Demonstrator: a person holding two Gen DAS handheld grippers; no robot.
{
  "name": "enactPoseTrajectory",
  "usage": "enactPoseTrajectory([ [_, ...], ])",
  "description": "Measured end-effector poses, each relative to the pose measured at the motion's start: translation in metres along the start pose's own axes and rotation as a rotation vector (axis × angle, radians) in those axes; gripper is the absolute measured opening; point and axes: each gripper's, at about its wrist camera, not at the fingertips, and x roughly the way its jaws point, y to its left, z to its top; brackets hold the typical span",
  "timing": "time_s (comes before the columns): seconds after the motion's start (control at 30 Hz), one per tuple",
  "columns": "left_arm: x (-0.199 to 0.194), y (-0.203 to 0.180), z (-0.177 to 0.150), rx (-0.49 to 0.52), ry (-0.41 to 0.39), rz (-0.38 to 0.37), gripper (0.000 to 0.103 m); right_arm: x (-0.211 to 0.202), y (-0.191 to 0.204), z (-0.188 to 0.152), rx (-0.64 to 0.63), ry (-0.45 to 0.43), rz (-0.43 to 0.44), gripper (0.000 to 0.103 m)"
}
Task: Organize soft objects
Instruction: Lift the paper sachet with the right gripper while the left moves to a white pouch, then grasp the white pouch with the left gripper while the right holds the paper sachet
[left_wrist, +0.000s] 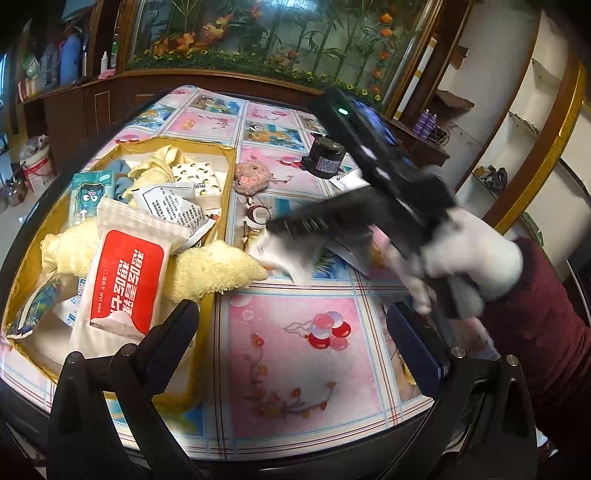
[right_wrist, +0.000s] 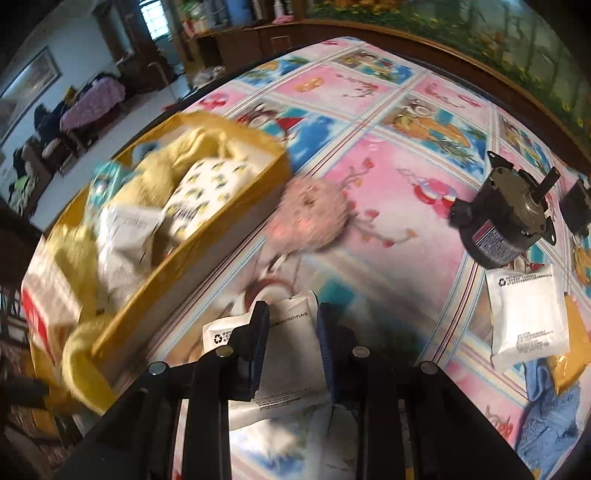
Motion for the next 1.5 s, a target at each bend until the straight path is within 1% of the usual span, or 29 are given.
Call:
enactPoseTrajectory([
  [0.07, 0.001, -0.001, -0.002, -0.002, 0.003, -0.005, 0.102, -0.008, 0.011, -0.019, -0.054, 0.054, 0.071, 0.025],
  [0.1, 0.0, -0.002, -0.003, -0.002, 0.005, -0.01, 0.102, -0.014, 0.011, -0.028, -0.057, 0.064, 0.091, 0.026],
  [0.17, 0.0, -0.007, -0.005, 0.014, 0.01, -0.017, 0.102, -0.035, -0.003, -0.042, 0.008, 0.01, 0.126, 0.027],
  [0.2, 0.0, -0.01, -0.006, 0.026, 0.011, -0.017, 0.102, -0.048, -0.019, -0.048, 0.079, -0.036, 0.156, 0.027],
  [0.23, 0.0, -0.014, -0.007, 0.042, 0.012, -0.016, 0.102, -0.059, -0.032, -0.055, 0.138, -0.075, 0.161, 0.032],
  [0.27, 0.0, -0.018, -0.008, 0.057, 0.014, -0.015, 0.102, -0.07, -0.045, -0.063, 0.188, -0.114, 0.142, 0.036],
  [0.3, 0.001, -0.022, -0.008, 0.073, 0.016, -0.013, 0.102, -0.081, -0.057, -0.073, 0.23, -0.15, 0.101, 0.044],
  [0.33, 0.004, -0.026, -0.008, 0.089, 0.02, -0.009, 0.102, -0.088, -0.065, -0.083, 0.261, -0.172, 0.067, 0.053],
  [0.4, 0.013, -0.034, -0.006, 0.121, 0.032, 0.008, 0.102, -0.095, -0.078, -0.102, 0.326, -0.188, 0.049, 0.062],
  [0.5, 0.035, -0.044, 0.001, 0.169, 0.059, 0.054, 0.102, -0.083, -0.09, -0.112, 0.408, -0.161, 0.083, 0.062],
  [0.6, 0.057, -0.051, 0.007, 0.209, 0.093, 0.102, 0.102, -0.066, -0.085, -0.107, 0.44, -0.137, 0.069, 0.062],
  [0.67, 0.063, -0.051, 0.007, 0.217, 0.108, 0.112, 0.102, -0.053, -0.079, -0.099, 0.436, -0.134, 0.067, 0.062],
  [0.77, 0.068, -0.048, 0.008, 0.215, 0.125, 0.114, 0.102, -0.042, -0.064, -0.087, 0.352, -0.148, 0.001, 0.061],
  [0.8, 0.07, -0.048, 0.009, 0.218, 0.127, 0.11, 0.102, -0.042, -0.062, -0.086, 0.333, -0.155, -0.006, 0.051],
  [0.83, 0.073, -0.048, 0.011, 0.229, 0.128, 0.111, 0.102, -0.042, -0.062, -0.087, 0.329, -0.161, 0.004, 0.051],
  [0.9, 0.084, -0.051, 0.015, 0.259, 0.141, 0.119, 0.102, -0.045, -0.067, -0.094, 0.328, -0.175, 0.032, 0.051],
  [1.0, 0.104, -0.056, 0.02, 0.307, 0.174, 0.122, 0.102, -0.052, -0.074, -0.109, 0.33, -0.188, 0.007, 0.051],
  [1.07, 0.118, -0.058, 0.02, 0.335, 0.192, 0.148, 0.102, -0.057, -0.081, -0.12, 0.338, -0.191, -0.012, 0.051],
  [1.13, 0.128, -0.062, 0.017, 0.384, 0.199, 0.195, 0.102, -0.063, -0.087, -0.129, 0.354, -0.193, -0.011, 0.051],
  [1.17, 0.128, -0.064, 0.016, 0.396, 0.188, 0.185, 0.102, -0.065, -0.09, -0.133, 0.362, -0.194, -0.006, 0.051],
  [1.2, 0.13, -0.064, 0.015, 0.396, 0.206, 0.161, 0.102, -0.067, -0.092, -0.137, 0.369, -0.195, 0.001, 0.051],
  [1.23, 0.13, -0.063, 0.015, 0.376, 0.226, 0.112, 0.092, -0.067, -0.094, -0.137, 0.373, -0.197, 0.007, 0.051],
  [1.27, 0.128, -0.06, 0.016, 0.35, 0.227, 0.068, 0.079, -0.067, -0.094, -0.138, 0.376, -0.198, 0.016, 0.051],
  [1.3, 0.126, -0.059, 0.017, 0.347, 0.227, 0.056, 0.068, -0.066, -0.094, -0.138, 0.379, -0.202, 0.027, 0.051],
  [1.33, 0.124, -0.061, 0.018, 0.351, 0.231, 0.048, 0.047, -0.066, -0.094, -0.139, 0.381, -0.207, 0.042, 0.051],
  [1.37, 0.122, -0.06, 0.019, 0.337, 0.242, 0.019, 0.044, -0.066, -0.094, -0.139, 0.383, -0.21, 0.055, 0.051],
  [1.4, 0.121, -0.059, 0.02, 0.322, 0.247, 0.003, 0.044, -0.066, -0.094, -0.14, 0.384, -0.212, 0.06, 0.051],
  [1.5, 0.117, -0.061, 0.015, 0.32, 0.242, -0.002, 0.043, -0.068, -0.09, -0.143, 0.385, -0.215, 0.067, 0.051],
])
